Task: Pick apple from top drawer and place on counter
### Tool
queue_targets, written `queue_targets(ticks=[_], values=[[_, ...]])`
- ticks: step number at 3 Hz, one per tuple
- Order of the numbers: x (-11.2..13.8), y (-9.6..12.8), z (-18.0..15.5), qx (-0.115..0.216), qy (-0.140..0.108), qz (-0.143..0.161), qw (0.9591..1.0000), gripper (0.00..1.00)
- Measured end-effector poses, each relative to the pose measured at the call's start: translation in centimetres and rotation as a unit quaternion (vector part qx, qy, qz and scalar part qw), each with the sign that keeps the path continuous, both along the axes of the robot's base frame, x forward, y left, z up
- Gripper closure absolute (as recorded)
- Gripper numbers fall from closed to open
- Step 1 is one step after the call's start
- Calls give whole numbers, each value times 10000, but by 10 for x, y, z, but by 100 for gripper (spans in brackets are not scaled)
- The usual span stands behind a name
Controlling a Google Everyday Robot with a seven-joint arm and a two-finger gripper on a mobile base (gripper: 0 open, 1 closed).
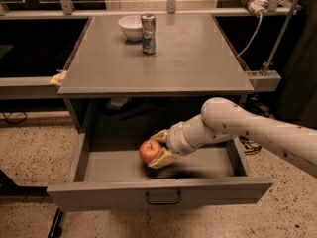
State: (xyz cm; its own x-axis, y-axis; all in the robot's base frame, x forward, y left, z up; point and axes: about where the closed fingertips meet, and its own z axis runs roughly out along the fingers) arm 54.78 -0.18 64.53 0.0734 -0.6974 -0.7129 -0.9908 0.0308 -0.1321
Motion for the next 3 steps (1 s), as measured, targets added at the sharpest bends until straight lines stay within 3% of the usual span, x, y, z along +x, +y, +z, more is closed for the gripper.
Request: queue_targets(ticks=[1,2,3], values=[[-14,-16,31,34,102,-243,9996,100],[-21,-38,78,33,171,-502,9986,100],[-16,-66,147,-68,173,-803,9966,100]])
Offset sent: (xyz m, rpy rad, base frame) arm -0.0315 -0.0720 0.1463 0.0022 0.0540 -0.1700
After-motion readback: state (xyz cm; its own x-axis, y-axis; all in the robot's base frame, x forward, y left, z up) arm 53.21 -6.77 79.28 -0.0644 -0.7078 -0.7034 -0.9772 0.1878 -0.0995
